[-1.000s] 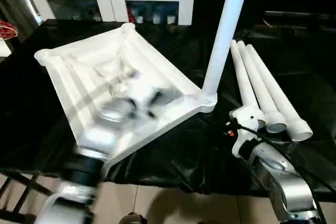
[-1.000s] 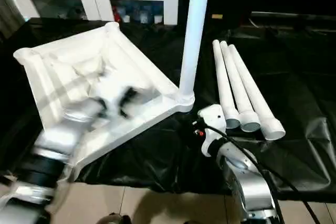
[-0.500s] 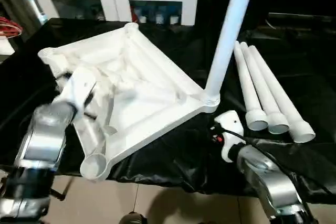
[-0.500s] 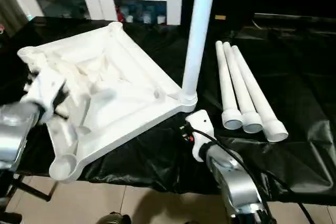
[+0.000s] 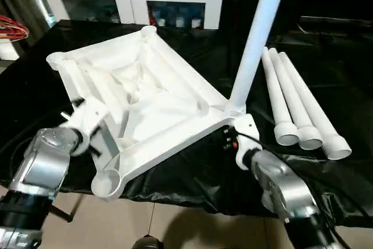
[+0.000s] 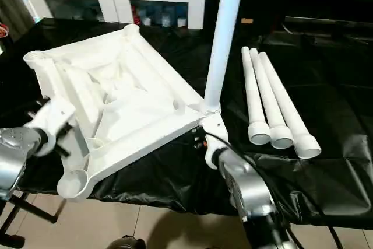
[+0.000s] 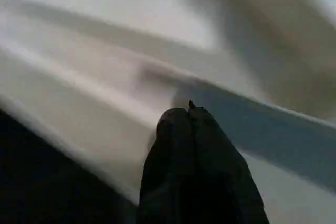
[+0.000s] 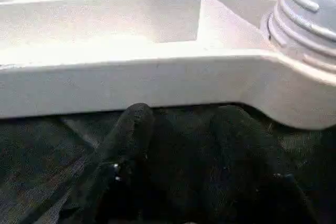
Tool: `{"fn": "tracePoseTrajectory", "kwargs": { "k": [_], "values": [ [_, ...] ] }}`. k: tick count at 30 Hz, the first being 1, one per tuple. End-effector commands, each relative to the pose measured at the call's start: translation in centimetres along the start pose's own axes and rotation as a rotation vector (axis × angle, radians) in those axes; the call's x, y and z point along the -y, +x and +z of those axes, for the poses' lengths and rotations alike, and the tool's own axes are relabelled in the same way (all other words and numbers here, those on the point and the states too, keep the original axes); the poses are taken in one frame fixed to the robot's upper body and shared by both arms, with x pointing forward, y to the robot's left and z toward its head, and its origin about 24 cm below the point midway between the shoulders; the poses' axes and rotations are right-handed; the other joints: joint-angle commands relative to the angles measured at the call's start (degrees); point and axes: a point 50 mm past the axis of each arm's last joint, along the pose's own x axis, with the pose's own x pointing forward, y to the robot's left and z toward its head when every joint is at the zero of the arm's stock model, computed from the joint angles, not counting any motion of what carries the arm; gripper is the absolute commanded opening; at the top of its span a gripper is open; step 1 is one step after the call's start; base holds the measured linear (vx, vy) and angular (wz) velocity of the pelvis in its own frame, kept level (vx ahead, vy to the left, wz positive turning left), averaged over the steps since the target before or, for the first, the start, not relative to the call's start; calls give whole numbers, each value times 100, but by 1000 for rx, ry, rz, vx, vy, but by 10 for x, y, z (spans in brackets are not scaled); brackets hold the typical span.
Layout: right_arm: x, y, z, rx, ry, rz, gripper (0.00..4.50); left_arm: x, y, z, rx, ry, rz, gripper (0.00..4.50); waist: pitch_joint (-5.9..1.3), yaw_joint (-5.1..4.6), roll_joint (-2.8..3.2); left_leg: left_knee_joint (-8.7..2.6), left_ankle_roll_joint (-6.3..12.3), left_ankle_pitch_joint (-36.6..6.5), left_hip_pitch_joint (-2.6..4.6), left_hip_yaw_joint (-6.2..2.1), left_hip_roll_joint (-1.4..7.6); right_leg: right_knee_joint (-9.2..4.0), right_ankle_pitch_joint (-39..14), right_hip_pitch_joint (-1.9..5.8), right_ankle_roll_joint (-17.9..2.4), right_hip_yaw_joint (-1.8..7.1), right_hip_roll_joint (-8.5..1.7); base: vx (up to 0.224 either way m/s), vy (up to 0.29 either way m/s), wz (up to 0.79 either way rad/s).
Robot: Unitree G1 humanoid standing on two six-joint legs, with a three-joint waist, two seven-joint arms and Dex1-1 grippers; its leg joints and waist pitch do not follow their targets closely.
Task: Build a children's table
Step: Rotate table base
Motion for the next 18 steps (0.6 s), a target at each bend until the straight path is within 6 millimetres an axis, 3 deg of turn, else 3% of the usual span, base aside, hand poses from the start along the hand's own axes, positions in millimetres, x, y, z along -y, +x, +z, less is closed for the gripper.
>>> {"fn": "tracePoseTrajectory", "kwargs": {
  "k": [1, 3, 4, 8, 15, 18],
  "values": [
    [0, 4, -2, -10, -4, -1, 173, 11, -1, 0, -8, 29, -112, 0, -424, -4, 81, -363, -124, -1198, 108, -78, 166, -361, -629, 241, -1106, 249, -412, 0, 0, 0],
    [0, 6, -1, -11, -5, 1, 143, 17, -3, 1, -3, 41, -177, 0, -418, 4, 77, -382, -182, -1369, 115, -93, 168, -371, -837, 252, -1075, 249, -425, 0, 0, 0],
    [0, 12, 1, -11, -7, 2, 143, 35, -9, 2, 13, 83, -351, 0, -423, 4, 93, -386, -205, -1402, 119, -99, 171, -366, -898, 250, -1068, 251, -438, 0, 0, 0],
    [0, 20, 6, -7, -11, 4, 98, 62, -25, 2, 27, 195, -607, 0, -387, -52, 87, -410, -232, -1639, 131, -86, 164, -385, -1194, 231, -1104, 261, -417, 0, 0, 0],
    [-5, 32, 14, 3, -28, 35, 50, 86, -23, 25, 130, 205, -715, 0, -414, -93, 72, -381, -252, -1430, 130, -66, 145, -357, -973, 266, -1113, 264, -409, 0, 0, 0],
    [-9, 37, 16, 5, -33, 51, 27, 95, -13, 44, 200, 205, -695, 0, -422, -118, 29, -360, -194, -1200, 110, -49, 135, -345, -788, 286, -1136, 262, -402, 0, 0, 0]
  ]
}}
